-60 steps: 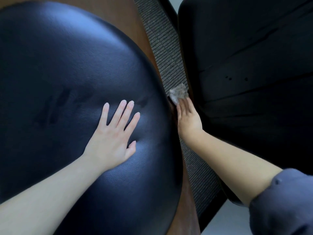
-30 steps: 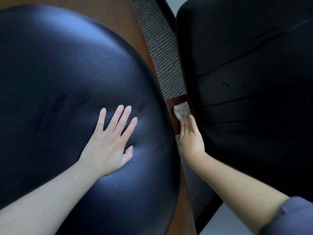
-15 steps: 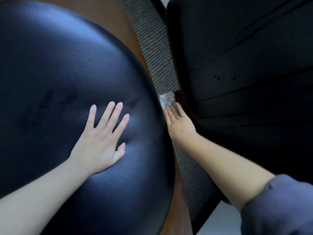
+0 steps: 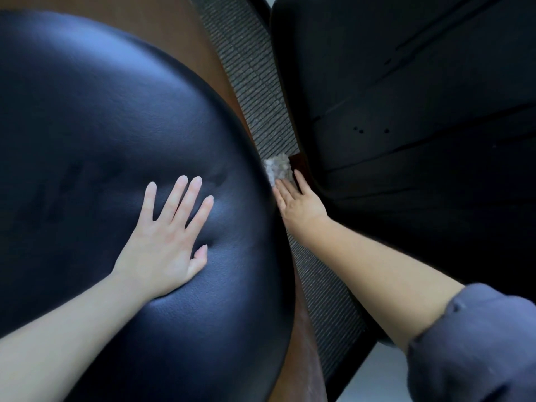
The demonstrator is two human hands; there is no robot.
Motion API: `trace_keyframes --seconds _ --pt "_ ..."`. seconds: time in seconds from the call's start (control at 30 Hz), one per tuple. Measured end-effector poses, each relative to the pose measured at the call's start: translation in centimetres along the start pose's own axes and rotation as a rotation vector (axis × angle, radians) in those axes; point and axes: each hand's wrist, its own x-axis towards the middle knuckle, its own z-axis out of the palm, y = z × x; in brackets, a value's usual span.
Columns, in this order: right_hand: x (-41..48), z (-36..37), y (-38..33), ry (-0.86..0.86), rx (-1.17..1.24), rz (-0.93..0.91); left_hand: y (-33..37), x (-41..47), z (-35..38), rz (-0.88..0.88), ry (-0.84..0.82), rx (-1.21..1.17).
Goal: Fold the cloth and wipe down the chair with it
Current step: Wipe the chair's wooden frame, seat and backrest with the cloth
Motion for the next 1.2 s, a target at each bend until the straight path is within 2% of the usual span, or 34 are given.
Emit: trace_keyframes --seconds 0.13,0.37,0.57,0.8,1.03,1.2 --pt "-2.5 1.2 -0.2 -0.062 -0.036 -0.103 0.0 0.0 0.0 0.001 -0.002 -0.004" --pt "1.9 -1.8 1.2 -0.015 0.022 0.039 0.0 0.0 0.2 0.002 0.006 0.003" --pt "-3.7 1.7 -0.9 -0.134 -0.029 -0.148 0.0 0.0 0.0 -0.002 0.000 0.005" --pt "-3.6 2.1 -1.1 -0.161 -0.125 -0.169 0.0 0.0 0.2 0.001 0.012 0.002" --pt "-3.8 3.1 -3.0 -0.173 -0.428 -0.033 -0.1 -0.1 0.3 0.002 0.023 -0.011" --pt "-5.0 3.9 -4.0 -0.175 -0.438 0.114 -0.1 -0.1 0.4 0.003 0.019 -0.013"
